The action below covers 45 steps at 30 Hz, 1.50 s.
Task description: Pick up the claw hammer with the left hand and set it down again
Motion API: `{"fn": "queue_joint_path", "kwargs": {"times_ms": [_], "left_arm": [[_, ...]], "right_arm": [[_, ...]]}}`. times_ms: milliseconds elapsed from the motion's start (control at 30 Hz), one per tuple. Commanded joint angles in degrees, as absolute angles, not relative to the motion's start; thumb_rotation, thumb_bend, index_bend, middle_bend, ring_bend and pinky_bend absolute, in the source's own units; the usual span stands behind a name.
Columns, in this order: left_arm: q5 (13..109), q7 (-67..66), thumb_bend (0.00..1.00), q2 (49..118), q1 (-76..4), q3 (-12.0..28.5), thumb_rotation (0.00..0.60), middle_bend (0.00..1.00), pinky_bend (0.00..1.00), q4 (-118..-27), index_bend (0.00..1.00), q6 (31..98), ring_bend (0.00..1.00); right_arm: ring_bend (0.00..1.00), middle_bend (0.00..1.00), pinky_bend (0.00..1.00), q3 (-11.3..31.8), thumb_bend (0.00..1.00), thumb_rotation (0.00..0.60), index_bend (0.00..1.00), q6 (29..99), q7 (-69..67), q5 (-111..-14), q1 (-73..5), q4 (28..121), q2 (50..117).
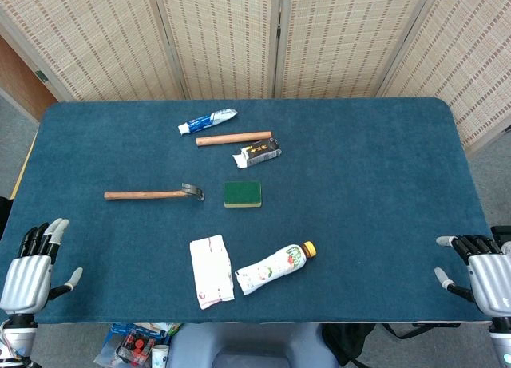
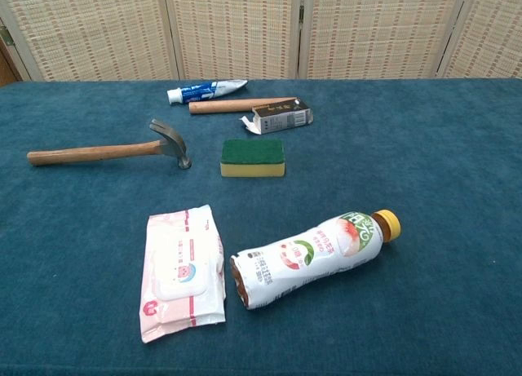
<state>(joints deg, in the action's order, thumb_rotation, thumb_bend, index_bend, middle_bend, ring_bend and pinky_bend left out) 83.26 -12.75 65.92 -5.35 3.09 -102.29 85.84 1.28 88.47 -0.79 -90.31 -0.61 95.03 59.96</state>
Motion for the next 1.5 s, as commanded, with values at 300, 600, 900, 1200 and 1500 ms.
{"fn": "queue_joint_path", "kwargs": {"times_ms": [300,600,900,1200,1500], "left_arm": [[83.61,-12.13,0.27,66.33,-6.16,3.87,0.600,0.00,0.00,-101.34,0.00,85.47,0.02],[81.54,-9.19,0.27,67.93,-13.98,8.46,0.600,0.02,0.00,-96.73,0.04,76.76,0.01],[73.01,-10.69,0.27,71.56,-26.52,12.62,0.600,0.10,0.00,-89.77,0.15,58.83,0.01],[64.25,-17.06,0.27,77.48,-35.33,14.01,0.600,0.11,0.00,-82.64,0.13,49.50,0.00],[51.07,-25.22,0.32,81.57,-42.58,14.12,0.600,0.17,0.00,-77.68,0.16,43.65,0.01]], "right_arm": [[0.30,0.38,0.25,1.33,0.25,0.600,0.35,89.25,-0.72,-90.91,-0.43,95.21,59.78],[0.30,0.38,0.25,1.53,0.25,0.600,0.35,91.56,-0.64,-92.24,0.25,95.76,58.86],[0.30,0.38,0.25,1.36,0.25,0.600,0.35,92.16,-0.51,-92.65,0.68,96.52,58.08],[0.30,0.38,0.25,1.29,0.25,0.600,0.35,92.18,-0.55,-92.13,1.08,96.79,57.74],[0.30,0.38,0.25,1.33,0.25,0.600,0.35,92.10,-1.03,-91.58,1.35,96.35,57.77]]}}
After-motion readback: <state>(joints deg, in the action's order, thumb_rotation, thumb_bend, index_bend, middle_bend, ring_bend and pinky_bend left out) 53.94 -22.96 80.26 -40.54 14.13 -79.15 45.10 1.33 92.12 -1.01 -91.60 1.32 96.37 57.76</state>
